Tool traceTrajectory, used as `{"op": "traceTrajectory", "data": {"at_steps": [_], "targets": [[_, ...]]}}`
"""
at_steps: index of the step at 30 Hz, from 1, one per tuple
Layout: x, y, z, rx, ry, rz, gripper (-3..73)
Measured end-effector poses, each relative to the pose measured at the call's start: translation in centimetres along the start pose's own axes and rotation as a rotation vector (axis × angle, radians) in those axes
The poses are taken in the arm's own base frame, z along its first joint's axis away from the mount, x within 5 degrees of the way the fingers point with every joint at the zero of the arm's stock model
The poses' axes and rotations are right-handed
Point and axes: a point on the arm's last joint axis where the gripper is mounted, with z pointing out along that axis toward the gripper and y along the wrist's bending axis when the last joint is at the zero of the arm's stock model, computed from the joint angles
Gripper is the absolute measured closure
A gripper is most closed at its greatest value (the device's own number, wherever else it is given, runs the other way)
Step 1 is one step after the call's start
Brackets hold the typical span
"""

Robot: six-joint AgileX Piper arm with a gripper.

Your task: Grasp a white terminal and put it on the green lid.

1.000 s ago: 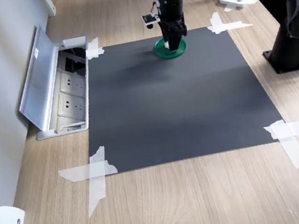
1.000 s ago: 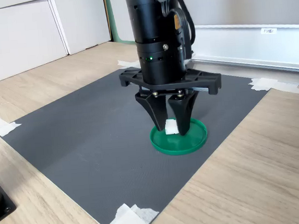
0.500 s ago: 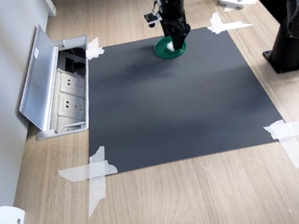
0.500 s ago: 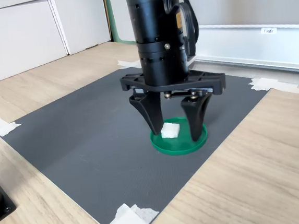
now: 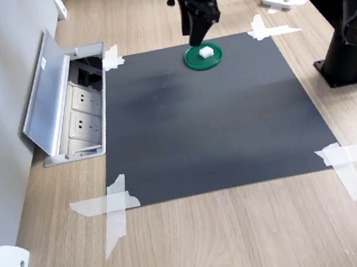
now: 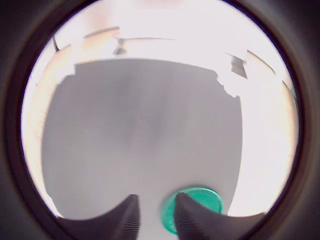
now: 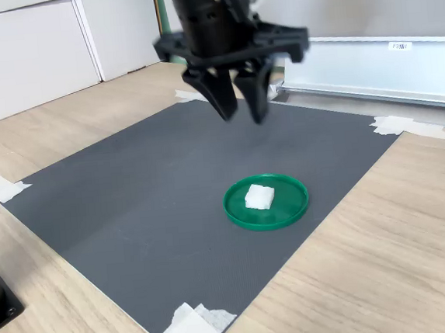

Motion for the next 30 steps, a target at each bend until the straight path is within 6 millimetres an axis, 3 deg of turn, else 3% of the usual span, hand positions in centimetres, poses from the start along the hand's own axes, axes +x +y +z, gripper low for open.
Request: {"op": "traceTrajectory", "data": {"at_steps": [3,5,12,16,22,27,30], "targets": [[-0.1,0.9,-2.6,0.037,-0.098,0.035,62.6],[0.0,1.3,-4.3,0.102,-0.190,0.109,67.2],[3.4,3.1,-9.6,0.362,-0.603,0.423,69.9],[6.4,6.3,-11.7,0.383,-0.812,0.400,69.9],[11.5,10.7,-11.7,0.268,-0.983,0.294,70.2],[15.2,12.2,-10.1,0.247,-1.068,0.240,70.2],[16.4,12.6,-9.1,0.243,-1.065,0.219,70.2]]}}
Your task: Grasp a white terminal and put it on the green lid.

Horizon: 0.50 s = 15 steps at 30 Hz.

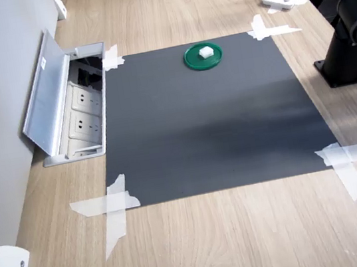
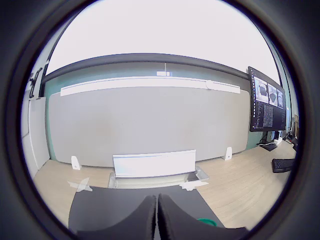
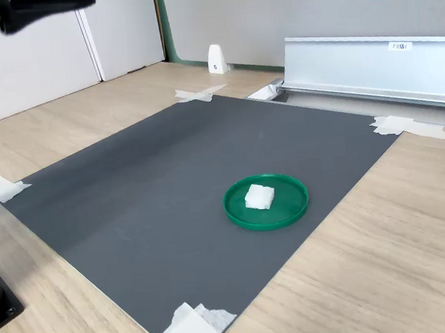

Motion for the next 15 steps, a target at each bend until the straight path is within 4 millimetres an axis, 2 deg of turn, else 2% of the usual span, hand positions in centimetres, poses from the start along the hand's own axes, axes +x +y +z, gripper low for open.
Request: {"op": "traceTrajectory", "data": {"at_steps": [10,15], "targets": [[3.7,-0.1,0.6,0.003,0.090,-0.005,70.2],[4.0,-0.2,0.7,0.010,0.089,-0.023,70.3]]}}
